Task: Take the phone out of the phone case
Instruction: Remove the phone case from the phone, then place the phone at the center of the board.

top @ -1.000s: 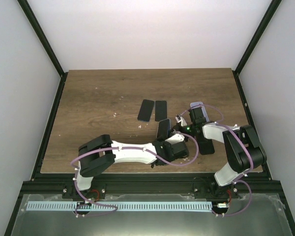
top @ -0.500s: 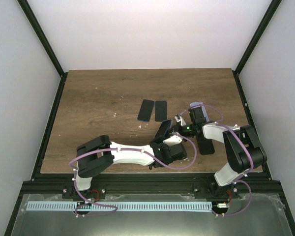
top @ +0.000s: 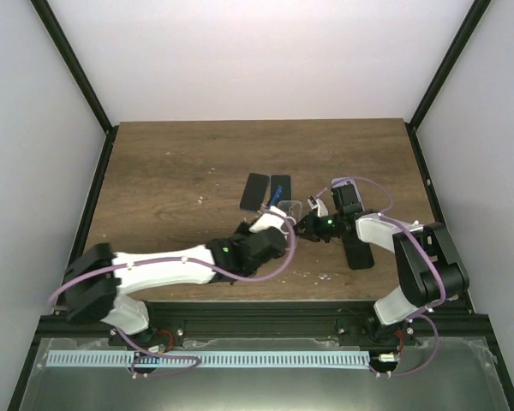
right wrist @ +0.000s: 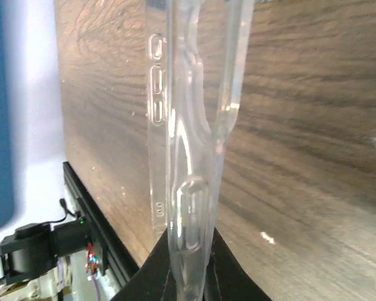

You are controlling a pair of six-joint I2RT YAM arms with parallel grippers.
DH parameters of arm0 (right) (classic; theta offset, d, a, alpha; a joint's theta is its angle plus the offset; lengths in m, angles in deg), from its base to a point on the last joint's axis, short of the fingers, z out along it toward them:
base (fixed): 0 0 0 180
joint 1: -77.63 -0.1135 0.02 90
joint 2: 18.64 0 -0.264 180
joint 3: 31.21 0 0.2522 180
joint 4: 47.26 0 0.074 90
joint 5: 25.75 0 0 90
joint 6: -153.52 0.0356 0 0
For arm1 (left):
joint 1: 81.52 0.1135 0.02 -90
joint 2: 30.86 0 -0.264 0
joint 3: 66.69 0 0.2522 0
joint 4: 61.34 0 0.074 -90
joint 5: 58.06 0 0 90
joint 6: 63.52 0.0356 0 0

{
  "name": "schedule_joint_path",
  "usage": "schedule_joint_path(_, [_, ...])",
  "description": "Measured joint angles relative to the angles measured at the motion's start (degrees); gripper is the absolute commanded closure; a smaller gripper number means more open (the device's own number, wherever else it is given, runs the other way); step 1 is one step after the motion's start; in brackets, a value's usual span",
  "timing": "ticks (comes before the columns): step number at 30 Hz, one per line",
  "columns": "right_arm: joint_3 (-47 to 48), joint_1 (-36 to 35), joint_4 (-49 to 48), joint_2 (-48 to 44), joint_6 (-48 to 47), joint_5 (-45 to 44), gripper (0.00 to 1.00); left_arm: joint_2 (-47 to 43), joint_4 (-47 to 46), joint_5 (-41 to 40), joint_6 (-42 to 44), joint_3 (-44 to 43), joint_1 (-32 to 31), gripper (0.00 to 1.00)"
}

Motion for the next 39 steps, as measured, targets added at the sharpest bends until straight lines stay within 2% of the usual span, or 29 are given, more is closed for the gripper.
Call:
schedule_joint_path(6, [-0.04,0.52,0.39,-0.20,-2.16,-4.15,0.99,-17.33,-4.85,0.17,-4.00,6.88,2.71,1.00])
schedule_joint_path(15, [3.30,0.74,4.50,-7.67,-10.97,-12.04,0.99,-25.27,-2.12,3.39,-6.73,13.75,4.46,1.00])
schedule_joint_path(22, [11.04,4.79,8.81,-15.89,-24.57,-15.61,0.99,-22.47,4.79,5.53,-6.05,13.44,4.57,1.00])
schedule_joint_path(27, [9.49,14.53,10.23,-20.48,-29.40,-12.31,0.99,-15.41,10.64,5.14,-3.78,10.43,4.26,1.00])
schedule_joint_path(32, [8.41,21.81,11.37,-17.57,-31.21,-5.57,0.99,-8.41,14.60,2.03,-1.16,6.78,1.75,1.00])
schedule_joint_path(39, [8.39,22.86,13.27,-13.49,-32.63,1.14,0.99,1.01,18.73,-3.65,2.05,2.25,-1.20,1.00])
